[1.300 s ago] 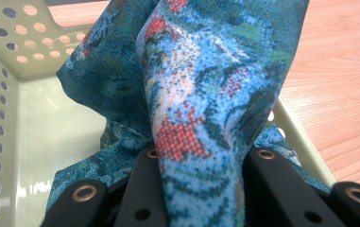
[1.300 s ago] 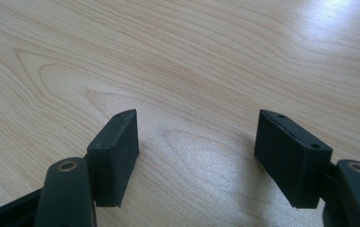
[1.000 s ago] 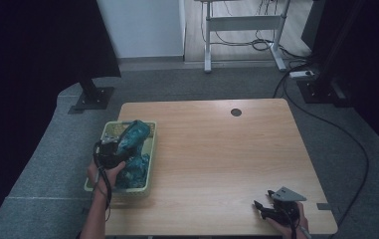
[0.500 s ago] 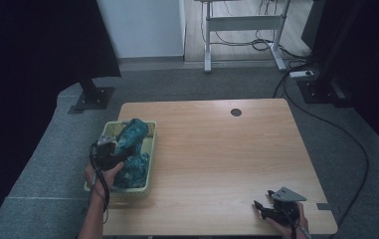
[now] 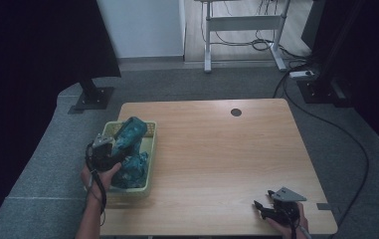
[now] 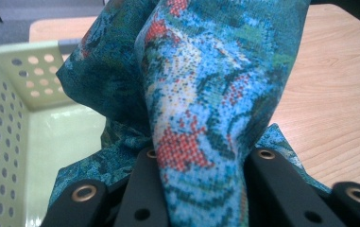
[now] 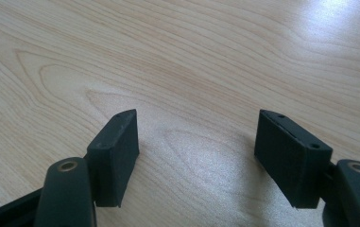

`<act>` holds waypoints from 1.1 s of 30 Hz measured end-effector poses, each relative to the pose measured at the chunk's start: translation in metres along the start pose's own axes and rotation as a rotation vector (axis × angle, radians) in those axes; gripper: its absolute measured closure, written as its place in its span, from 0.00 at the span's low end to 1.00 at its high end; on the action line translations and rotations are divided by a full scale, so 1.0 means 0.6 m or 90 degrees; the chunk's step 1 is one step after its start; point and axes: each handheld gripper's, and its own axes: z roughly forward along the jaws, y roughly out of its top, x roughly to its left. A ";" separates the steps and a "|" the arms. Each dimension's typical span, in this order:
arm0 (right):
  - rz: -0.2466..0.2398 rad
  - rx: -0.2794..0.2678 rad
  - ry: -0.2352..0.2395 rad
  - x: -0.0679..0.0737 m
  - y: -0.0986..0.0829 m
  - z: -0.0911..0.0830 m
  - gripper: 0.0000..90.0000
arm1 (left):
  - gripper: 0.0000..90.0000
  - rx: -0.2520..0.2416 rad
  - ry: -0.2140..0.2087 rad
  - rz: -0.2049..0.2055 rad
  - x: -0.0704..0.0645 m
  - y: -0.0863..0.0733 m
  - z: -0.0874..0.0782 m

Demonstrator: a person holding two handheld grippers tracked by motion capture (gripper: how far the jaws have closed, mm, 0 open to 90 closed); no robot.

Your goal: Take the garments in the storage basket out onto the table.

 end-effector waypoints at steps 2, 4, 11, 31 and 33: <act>0.001 0.000 0.000 0.000 0.000 0.000 0.34 | 0.86 -0.007 -0.003 0.002 -0.002 0.003 -0.004; 0.001 -0.001 -0.001 0.000 0.000 0.000 0.34 | 0.86 -0.009 -0.006 0.003 -0.005 0.005 -0.006; 0.001 -0.001 -0.001 0.000 0.000 0.000 0.34 | 0.86 -0.016 -0.013 0.008 -0.009 0.006 -0.011; 0.001 -0.001 -0.001 0.000 0.000 0.000 0.34 | 0.86 -0.033 -0.029 0.016 -0.028 0.011 -0.018; 0.001 -0.001 -0.001 0.000 0.000 0.000 0.34 | 0.86 -0.034 -0.031 0.019 -0.030 0.012 -0.019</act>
